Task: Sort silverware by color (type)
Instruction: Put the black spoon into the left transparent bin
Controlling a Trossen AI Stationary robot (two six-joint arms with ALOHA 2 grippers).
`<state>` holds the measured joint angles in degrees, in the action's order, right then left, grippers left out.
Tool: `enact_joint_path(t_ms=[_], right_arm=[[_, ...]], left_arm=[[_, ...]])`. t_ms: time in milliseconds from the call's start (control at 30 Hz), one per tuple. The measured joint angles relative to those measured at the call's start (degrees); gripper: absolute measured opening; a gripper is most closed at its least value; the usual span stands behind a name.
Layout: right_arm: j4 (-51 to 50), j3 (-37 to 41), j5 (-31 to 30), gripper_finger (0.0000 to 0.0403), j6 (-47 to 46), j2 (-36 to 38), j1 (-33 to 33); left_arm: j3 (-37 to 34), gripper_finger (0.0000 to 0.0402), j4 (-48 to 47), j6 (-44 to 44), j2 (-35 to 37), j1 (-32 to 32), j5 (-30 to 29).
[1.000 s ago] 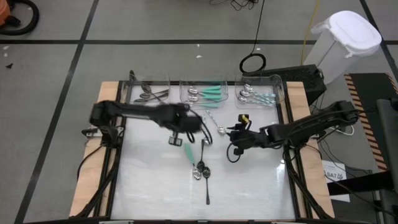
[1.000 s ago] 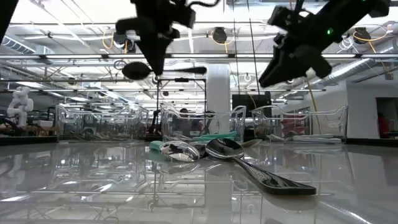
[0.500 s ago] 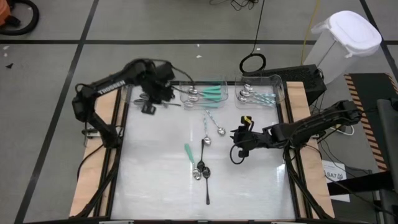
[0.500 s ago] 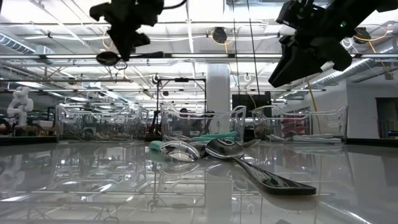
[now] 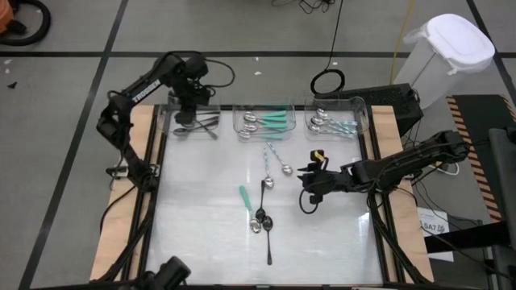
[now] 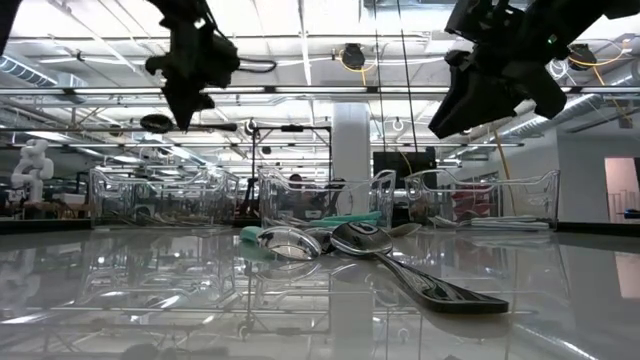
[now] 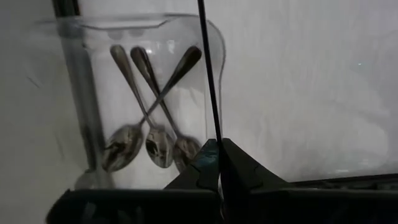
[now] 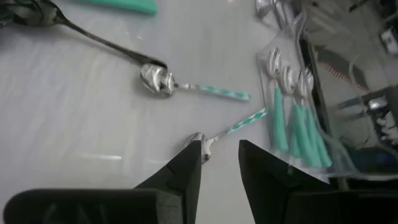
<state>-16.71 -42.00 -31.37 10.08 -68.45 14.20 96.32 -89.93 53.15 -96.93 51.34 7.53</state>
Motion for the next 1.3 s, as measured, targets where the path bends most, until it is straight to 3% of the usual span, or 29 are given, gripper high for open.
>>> enact_joint_path(t_ms=[633,933,1300], right_arm=[[5.67,0.00,-0.07,0.0105,16.59,0.00,-0.35],[7.19,0.00,-0.07,0.0105,17.83,0.01,-0.35],[7.16,0.00,-0.07,0.0105,16.04,0.01,-0.35]], left_arm=[[0.00,0.0003,0.36,-4.82,-5.13,1.83,-3.77],[-2.62,0.0003,3.93,-7.23,-5.13,1.40,-9.10],[-2.98,0.0003,10.23,-9.75,-7.91,1.78,-10.11]])
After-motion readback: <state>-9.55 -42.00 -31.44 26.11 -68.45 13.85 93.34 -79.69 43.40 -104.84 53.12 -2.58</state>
